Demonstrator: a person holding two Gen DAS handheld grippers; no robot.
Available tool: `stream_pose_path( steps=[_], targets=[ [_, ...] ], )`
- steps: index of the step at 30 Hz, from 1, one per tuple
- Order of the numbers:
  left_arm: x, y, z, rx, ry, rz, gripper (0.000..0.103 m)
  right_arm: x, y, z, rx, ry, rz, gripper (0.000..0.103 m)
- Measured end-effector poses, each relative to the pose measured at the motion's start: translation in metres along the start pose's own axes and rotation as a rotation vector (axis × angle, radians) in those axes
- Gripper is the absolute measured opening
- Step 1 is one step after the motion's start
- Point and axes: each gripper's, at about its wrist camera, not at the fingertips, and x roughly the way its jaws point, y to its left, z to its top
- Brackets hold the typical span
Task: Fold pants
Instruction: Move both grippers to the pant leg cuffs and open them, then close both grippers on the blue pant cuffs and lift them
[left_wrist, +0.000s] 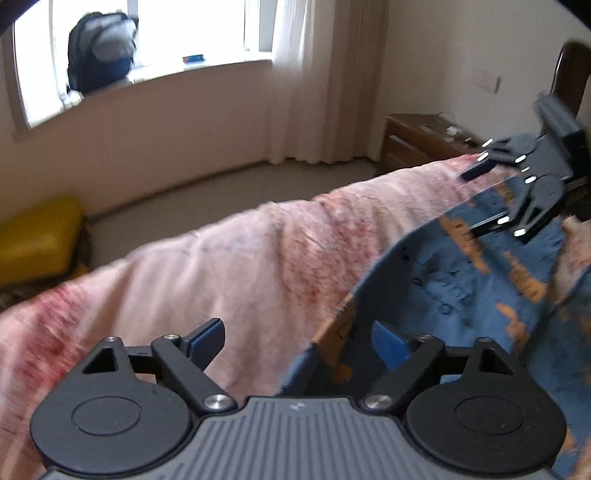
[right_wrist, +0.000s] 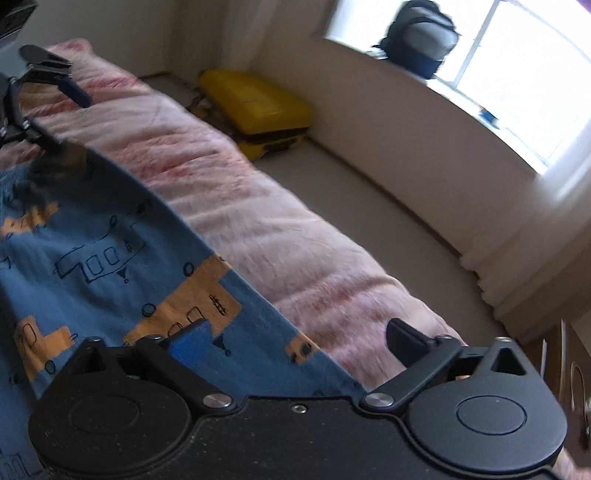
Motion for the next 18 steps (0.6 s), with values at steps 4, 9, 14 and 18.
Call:
stream_pose_path(
  steps=[4, 9, 14, 18],
  targets=[
    [0.012, 0.006, -0.003, -0.018, 0.056, -0.086, 0.060, 0.014, -0.004, 0.010, 0.016, 0.052, 0.089, 0.086],
    [0.018, 0.007, -0.006, -0.028, 0.096, -0.107, 0.008, 0.028, 0.000, 0.015, 0.028, 0.107, 0.097, 0.075],
    [0.002, 0.004, 0.001, -0.049, 0.009, -0.037, 0.002, 0.018, 0.009, 0.011, 0.021, 0.082, 0.122, 0.008],
    [-0.012, 0.006, 0.015, -0.104, -0.072, 0.036, 0.002, 0.008, 0.014, 0.020, -0.009, 0.045, 0.056, 0.001]
  ],
)
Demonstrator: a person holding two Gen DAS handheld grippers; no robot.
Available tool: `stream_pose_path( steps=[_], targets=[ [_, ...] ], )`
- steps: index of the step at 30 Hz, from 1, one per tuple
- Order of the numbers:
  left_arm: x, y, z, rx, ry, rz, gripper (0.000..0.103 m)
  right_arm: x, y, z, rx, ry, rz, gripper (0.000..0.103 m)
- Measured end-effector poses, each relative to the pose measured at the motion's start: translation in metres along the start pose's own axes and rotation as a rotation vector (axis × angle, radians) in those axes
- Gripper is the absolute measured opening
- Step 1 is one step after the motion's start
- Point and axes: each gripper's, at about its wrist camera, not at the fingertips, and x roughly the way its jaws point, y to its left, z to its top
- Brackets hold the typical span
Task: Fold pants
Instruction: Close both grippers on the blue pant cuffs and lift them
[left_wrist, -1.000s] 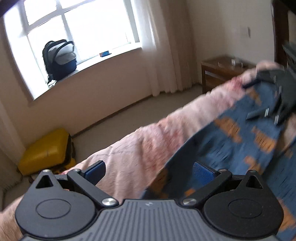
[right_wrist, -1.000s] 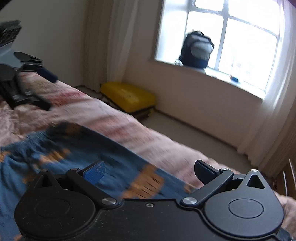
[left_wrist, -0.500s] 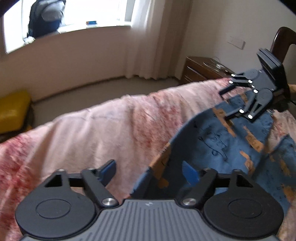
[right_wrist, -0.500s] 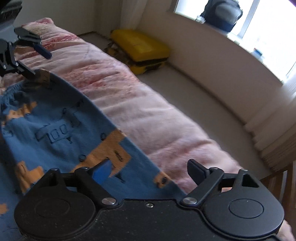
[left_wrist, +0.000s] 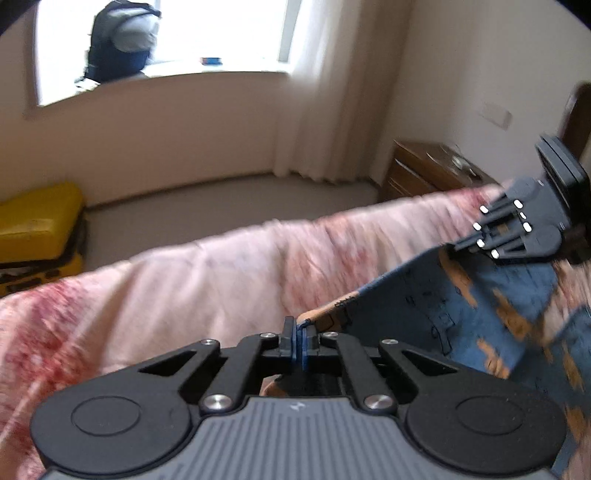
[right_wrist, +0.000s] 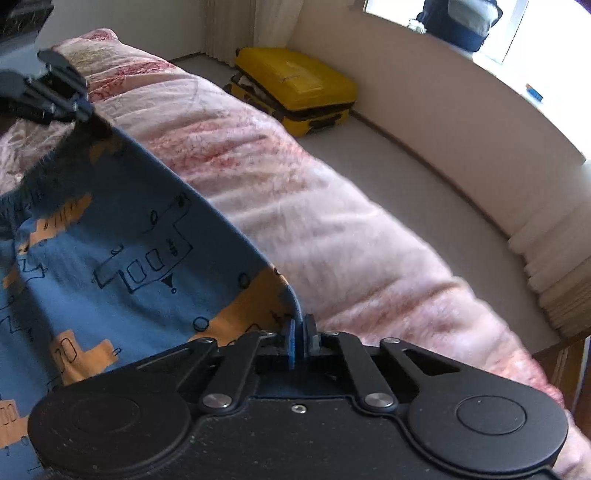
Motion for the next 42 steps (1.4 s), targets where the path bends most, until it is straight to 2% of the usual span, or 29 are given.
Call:
stream_pose_path(
  steps=[4, 7, 9, 12, 17, 20, 26, 29, 31, 33, 36, 38, 42],
  targets=[
    [-0.008, 0.005, 0.017, -0.024, -0.084, 0.108, 0.002, -0.012, -0.008, 0.024, 0.021, -0.097, -0.108, 0.001],
    [0.000, 0.013, 0.022, -0.036, -0.088, 0.150, 0.002, -0.014, -0.017, 0.045, 0.044, -0.170, -0.161, 0.001],
    [0.015, 0.018, 0.019, -0.054, -0.057, 0.162, 0.001, 0.001, -0.018, 0.052, 0.061, -0.139, -0.154, 0.001],
    [0.035, 0.024, 0.014, -0.078, -0.030, 0.171, 0.001, 0.032, -0.012, 0.051, 0.008, -0.065, -0.172, 0.001],
    [0.033, 0.029, 0.011, -0.089, -0.047, 0.149, 0.002, 0.027, -0.011, 0.046, 0.033, -0.103, -0.186, 0.001],
    [0.023, 0.019, 0.008, -0.034, -0.086, 0.160, 0.002, 0.004, -0.009, 0.040, 0.042, -0.162, -0.199, 0.001],
    [-0.011, -0.030, -0.012, 0.207, -0.218, 0.241, 0.002, -0.052, 0.020, 0.005, -0.007, -0.282, -0.215, 0.001],
    [-0.033, -0.050, -0.027, 0.274, -0.291, 0.230, 0.002, -0.078, 0.036, -0.015, -0.026, -0.336, -0.227, 0.000],
    [-0.051, -0.061, -0.038, 0.277, -0.349, 0.190, 0.002, -0.093, 0.046, -0.026, -0.020, -0.365, -0.236, 0.000],
    [-0.067, -0.077, -0.047, 0.327, -0.390, 0.179, 0.002, -0.110, 0.059, -0.042, -0.005, -0.390, -0.247, 0.000],
    [-0.080, -0.105, -0.064, 0.449, -0.399, 0.193, 0.002, -0.137, 0.083, -0.067, -0.002, -0.408, -0.240, 0.000],
    [-0.085, -0.120, -0.075, 0.493, -0.373, 0.189, 0.002, -0.152, 0.101, -0.082, -0.030, -0.405, -0.237, 0.000],
    [-0.088, -0.140, -0.094, 0.529, -0.292, 0.198, 0.002, -0.170, 0.146, -0.115, -0.184, -0.387, -0.212, 0.000]
  ],
)
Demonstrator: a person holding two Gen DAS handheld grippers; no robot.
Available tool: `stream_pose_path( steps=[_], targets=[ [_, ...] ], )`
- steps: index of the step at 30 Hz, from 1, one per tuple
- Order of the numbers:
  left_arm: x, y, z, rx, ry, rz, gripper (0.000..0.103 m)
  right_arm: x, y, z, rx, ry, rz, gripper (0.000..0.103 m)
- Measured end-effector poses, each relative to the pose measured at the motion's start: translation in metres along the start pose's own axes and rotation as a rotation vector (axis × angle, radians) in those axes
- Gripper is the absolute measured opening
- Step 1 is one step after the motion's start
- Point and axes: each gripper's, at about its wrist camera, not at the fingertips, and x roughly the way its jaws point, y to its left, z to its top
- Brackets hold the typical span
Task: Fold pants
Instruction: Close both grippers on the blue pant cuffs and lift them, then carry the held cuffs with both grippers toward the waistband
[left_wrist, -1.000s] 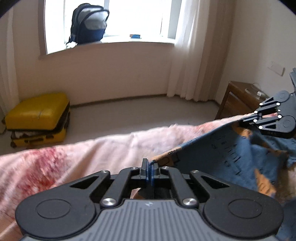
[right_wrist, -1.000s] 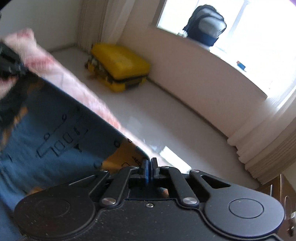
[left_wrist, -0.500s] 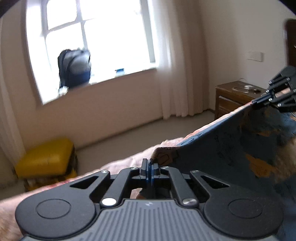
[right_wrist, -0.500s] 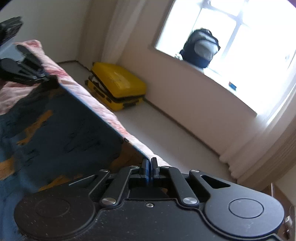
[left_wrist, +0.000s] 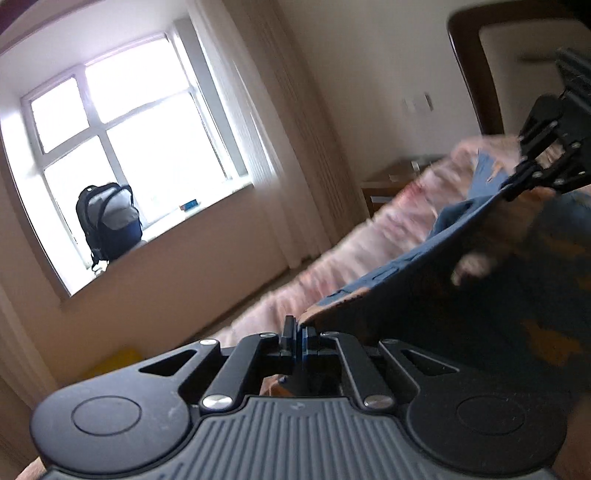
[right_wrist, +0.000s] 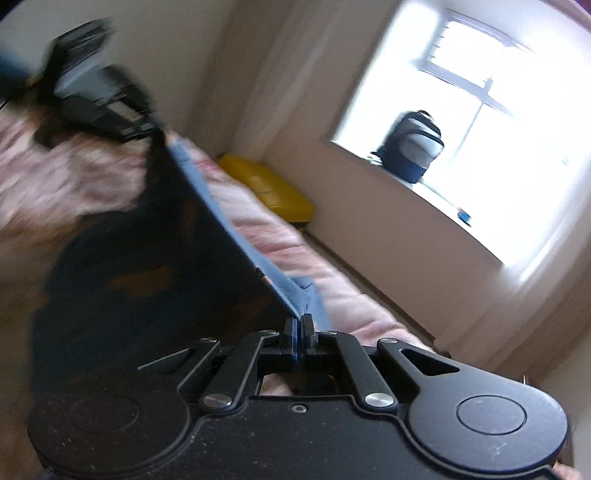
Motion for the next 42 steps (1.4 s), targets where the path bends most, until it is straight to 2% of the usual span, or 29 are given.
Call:
stream_pose_path(
  steps=[2, 5, 9, 14, 18, 21, 26, 33, 35, 36, 37, 42],
  targets=[
    [-0.006, -0.013, -0.005, 0.003, 0.044, -0.024, 0.002, -0.010, 0.023, -0.011, -0.076, 0.006, 0.032, 0.000],
    [-0.011, -0.032, -0.018, 0.046, 0.086, -0.023, 0.002, -0.015, 0.053, -0.025, -0.120, 0.025, 0.071, 0.000],
    [-0.004, -0.052, -0.043, 0.041, 0.125, -0.013, 0.002, -0.021, 0.088, -0.047, -0.162, 0.049, 0.071, 0.000],
    [-0.006, -0.063, -0.065, 0.075, 0.170, -0.055, 0.002, -0.012, 0.100, -0.057, -0.112, 0.082, 0.070, 0.000],
    [-0.005, -0.060, -0.079, 0.087, 0.208, -0.113, 0.002, -0.028, 0.099, -0.062, -0.056, 0.077, 0.090, 0.000],
    [-0.003, -0.059, -0.085, 0.092, 0.219, -0.140, 0.002, -0.032, 0.111, -0.065, -0.085, 0.083, 0.090, 0.000],
    [-0.005, -0.057, -0.088, 0.072, 0.211, -0.156, 0.002, -0.036, 0.113, -0.066, -0.084, 0.098, 0.092, 0.000],
    [-0.003, -0.060, -0.086, 0.081, 0.221, -0.141, 0.002, -0.032, 0.112, -0.068, -0.087, 0.114, 0.068, 0.000],
    [-0.003, -0.059, -0.084, 0.057, 0.229, -0.137, 0.002, -0.028, 0.115, -0.070, -0.102, 0.127, 0.080, 0.012],
    [-0.003, -0.058, -0.084, 0.049, 0.232, -0.135, 0.002, -0.027, 0.117, -0.071, -0.110, 0.125, 0.084, 0.022],
    [-0.003, -0.059, -0.084, 0.049, 0.232, -0.133, 0.002, -0.026, 0.120, -0.072, -0.125, 0.124, 0.084, 0.025],
    [-0.003, -0.060, -0.085, 0.057, 0.233, -0.130, 0.002, -0.007, 0.129, -0.077, -0.178, 0.160, 0.057, 0.025]
  ],
)
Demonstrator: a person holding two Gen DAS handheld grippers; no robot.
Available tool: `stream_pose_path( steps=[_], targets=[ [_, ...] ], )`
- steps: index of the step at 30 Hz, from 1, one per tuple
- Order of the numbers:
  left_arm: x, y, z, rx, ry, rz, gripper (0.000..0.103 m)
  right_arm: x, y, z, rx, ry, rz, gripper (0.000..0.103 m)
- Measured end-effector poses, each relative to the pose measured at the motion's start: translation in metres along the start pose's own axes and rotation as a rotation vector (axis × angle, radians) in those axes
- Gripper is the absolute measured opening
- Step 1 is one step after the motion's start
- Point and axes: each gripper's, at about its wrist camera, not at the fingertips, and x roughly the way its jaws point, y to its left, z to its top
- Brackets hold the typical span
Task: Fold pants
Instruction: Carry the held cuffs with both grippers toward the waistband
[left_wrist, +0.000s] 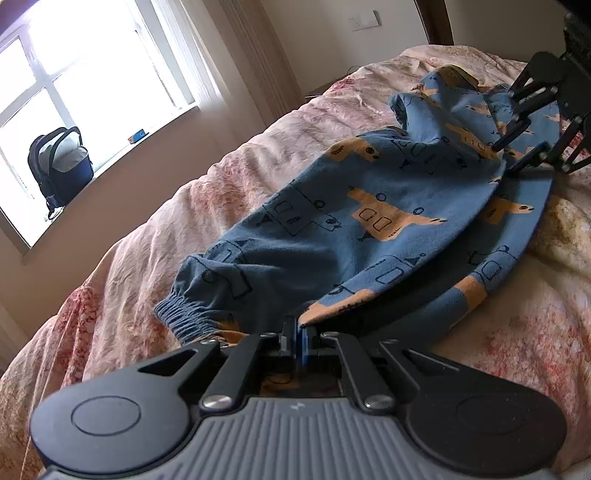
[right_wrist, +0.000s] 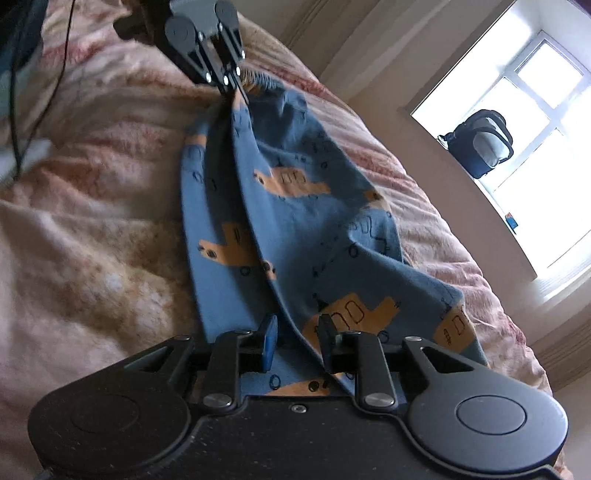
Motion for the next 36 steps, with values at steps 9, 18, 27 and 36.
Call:
stream_pose_path(
  steps=[9, 18, 27, 36],
  targets=[
    [-0.005, 0.003, -0.007, 0.004, -0.007, -0.023, 0.002, -0.012, -0.006, 0.010, -0.064, 0.044, 0.069, 0.000],
    [-0.011, -0.003, -0.013, 0.021, 0.002, -0.041, 0.002, -0.034, 0.018, 0.019, -0.125, 0.083, 0.171, 0.000],
    [-0.006, 0.000, -0.016, -0.128, 0.038, -0.093, 0.053, -0.018, 0.027, 0.011, -0.037, 0.116, 0.130, 0.011],
    [-0.012, 0.001, 0.044, -0.274, 0.075, -0.123, 0.103, -0.069, -0.042, 0.000, 0.550, 0.009, -0.176, 0.102]
  ],
)
